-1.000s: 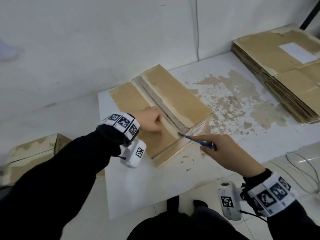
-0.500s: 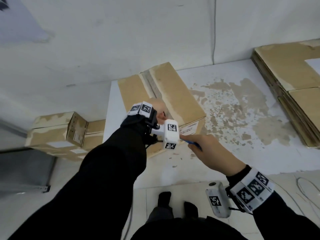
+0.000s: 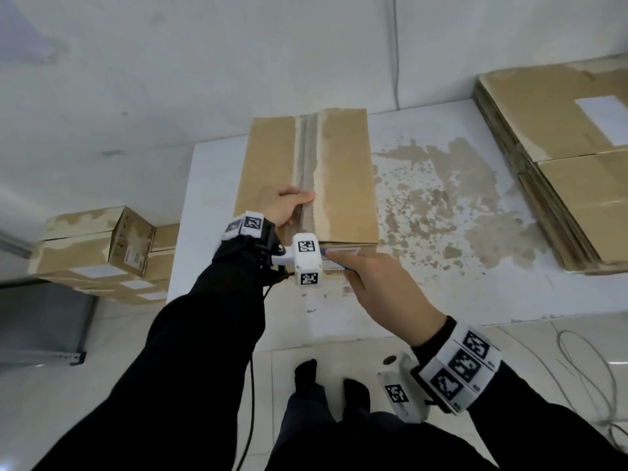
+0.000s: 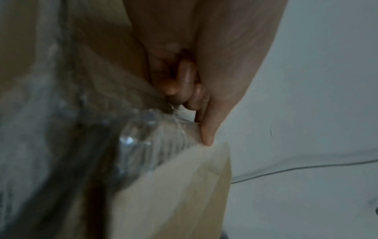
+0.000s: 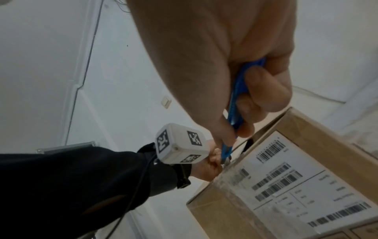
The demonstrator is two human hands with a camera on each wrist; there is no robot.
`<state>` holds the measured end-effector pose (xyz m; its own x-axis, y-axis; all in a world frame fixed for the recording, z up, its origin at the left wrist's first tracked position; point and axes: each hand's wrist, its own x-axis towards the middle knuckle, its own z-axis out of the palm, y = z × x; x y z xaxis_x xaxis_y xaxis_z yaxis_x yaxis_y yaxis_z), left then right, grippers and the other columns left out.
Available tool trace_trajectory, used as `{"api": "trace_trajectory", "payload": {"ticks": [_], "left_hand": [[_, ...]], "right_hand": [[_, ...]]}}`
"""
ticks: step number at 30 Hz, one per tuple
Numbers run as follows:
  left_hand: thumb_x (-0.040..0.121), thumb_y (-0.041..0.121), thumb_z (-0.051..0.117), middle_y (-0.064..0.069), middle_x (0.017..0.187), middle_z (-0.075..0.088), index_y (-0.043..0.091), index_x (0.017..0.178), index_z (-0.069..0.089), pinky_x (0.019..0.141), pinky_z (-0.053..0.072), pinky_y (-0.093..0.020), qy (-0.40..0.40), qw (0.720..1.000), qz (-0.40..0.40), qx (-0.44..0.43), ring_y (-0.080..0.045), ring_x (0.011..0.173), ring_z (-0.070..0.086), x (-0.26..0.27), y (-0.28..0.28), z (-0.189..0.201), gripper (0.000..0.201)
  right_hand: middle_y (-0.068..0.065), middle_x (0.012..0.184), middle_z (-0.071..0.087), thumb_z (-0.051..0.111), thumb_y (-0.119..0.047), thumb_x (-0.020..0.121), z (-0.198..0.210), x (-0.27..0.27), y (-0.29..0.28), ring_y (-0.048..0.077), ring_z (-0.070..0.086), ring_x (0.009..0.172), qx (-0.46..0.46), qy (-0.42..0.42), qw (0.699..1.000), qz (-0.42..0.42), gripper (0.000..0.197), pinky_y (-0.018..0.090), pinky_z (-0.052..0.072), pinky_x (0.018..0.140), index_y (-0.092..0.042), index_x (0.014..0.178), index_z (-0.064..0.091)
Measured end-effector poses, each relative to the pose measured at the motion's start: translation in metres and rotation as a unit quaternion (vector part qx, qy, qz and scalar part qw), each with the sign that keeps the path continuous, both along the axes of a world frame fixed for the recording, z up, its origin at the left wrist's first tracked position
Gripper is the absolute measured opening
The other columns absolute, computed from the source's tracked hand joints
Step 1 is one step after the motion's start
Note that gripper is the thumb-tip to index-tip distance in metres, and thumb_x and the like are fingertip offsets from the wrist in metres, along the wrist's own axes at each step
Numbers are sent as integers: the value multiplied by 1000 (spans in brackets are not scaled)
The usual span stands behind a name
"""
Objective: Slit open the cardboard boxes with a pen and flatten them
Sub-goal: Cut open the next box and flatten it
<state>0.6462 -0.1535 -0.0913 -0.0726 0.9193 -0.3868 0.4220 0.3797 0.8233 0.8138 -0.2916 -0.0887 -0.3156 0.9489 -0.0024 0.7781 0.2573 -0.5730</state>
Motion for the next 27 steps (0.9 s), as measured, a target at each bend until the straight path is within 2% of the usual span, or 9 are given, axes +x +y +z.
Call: {"api": "trace_trajectory", "payload": {"ticks": [4, 8, 10, 11, 13, 17, 22, 25, 27], "left_hand": [[82, 30, 72, -1, 80, 63, 17, 85, 65, 48, 35, -18, -39, 998, -12, -48, -10, 61, 48, -7, 5, 1, 15], [91, 19, 61, 15, 41, 49, 13, 81, 57, 38, 31, -12, -61, 995, -49, -68, 1, 34, 39, -7, 6, 9, 13], [92, 22, 61, 13, 41, 46, 12, 87, 61, 46, 38, -14, -51, 994, -57, -83, -2, 35, 38, -9, 8, 11, 12], [91, 27, 61, 11, 43, 42, 12, 92, 63, 50, 39, -20, -44, 992, -69, -94, -4, 37, 36, -12, 10, 11, 15], [91, 36, 59, 7, 47, 36, 17, 93, 68, 46, 28, -25, -40, 987, -103, -115, -8, 38, 28, -15, 13, 10, 22], [94, 31, 56, 10, 38, 28, 20, 85, 65, 34, 22, -19, -67, 984, -97, -136, -6, 31, 23, -16, 15, 9, 17], [96, 30, 53, 10, 37, 26, 22, 81, 62, 36, 18, -19, -70, 982, -114, -135, -5, 32, 20, -17, 13, 10, 19], [96, 28, 53, 11, 39, 29, 22, 77, 58, 41, 24, -20, -67, 983, -130, -113, -5, 36, 24, -18, 11, 10, 20], [95, 23, 55, 12, 40, 35, 20, 77, 59, 41, 28, -16, -99, 983, -118, -99, -4, 38, 28, -19, 10, 7, 19]], "right_hand": [[4, 82, 57, 42, -9, 97, 2, 0, -1, 28, 56, 81, 1, -2, 1000, -5, 45, 38, 45, 62, -29, 137, 48], [10, 87, 65, 46, 4, 90, -2, -20, 11, 32, 59, 83, 9, -3, 1000, 5, 52, 41, 49, 68, -22, 135, 51], [11, 87, 67, 48, 8, 86, -2, -22, 12, 34, 61, 83, 20, -22, 1000, 5, 55, 41, 50, 67, -21, 134, 52], [10, 90, 68, 48, 8, 86, -3, -21, 10, 33, 62, 84, 24, -29, 999, 4, 56, 40, 50, 67, -21, 133, 52], [10, 97, 68, 45, 6, 88, -2, -19, 8, 33, 63, 87, 35, -38, 999, -4, 54, 38, 51, 67, -23, 133, 52], [10, 105, 63, 39, 6, 90, 4, -29, 13, 31, 62, 94, 47, -75, 996, 3, 49, 32, 40, 64, -16, 133, 50], [7, 95, 62, 38, 7, 89, 9, -24, 10, 24, 59, 85, 27, -92, 995, -1, 44, 28, 33, 63, -15, 124, 55], [9, 99, 62, 39, 6, 91, 19, -35, 11, 26, 61, 90, 22, -137, 990, 0, 44, 28, 33, 62, -12, 129, 51], [9, 99, 62, 41, 4, 93, 25, -44, 11, 26, 62, 90, 32, -167, 985, -4, 40, 27, 34, 60, -11, 128, 51]]}}
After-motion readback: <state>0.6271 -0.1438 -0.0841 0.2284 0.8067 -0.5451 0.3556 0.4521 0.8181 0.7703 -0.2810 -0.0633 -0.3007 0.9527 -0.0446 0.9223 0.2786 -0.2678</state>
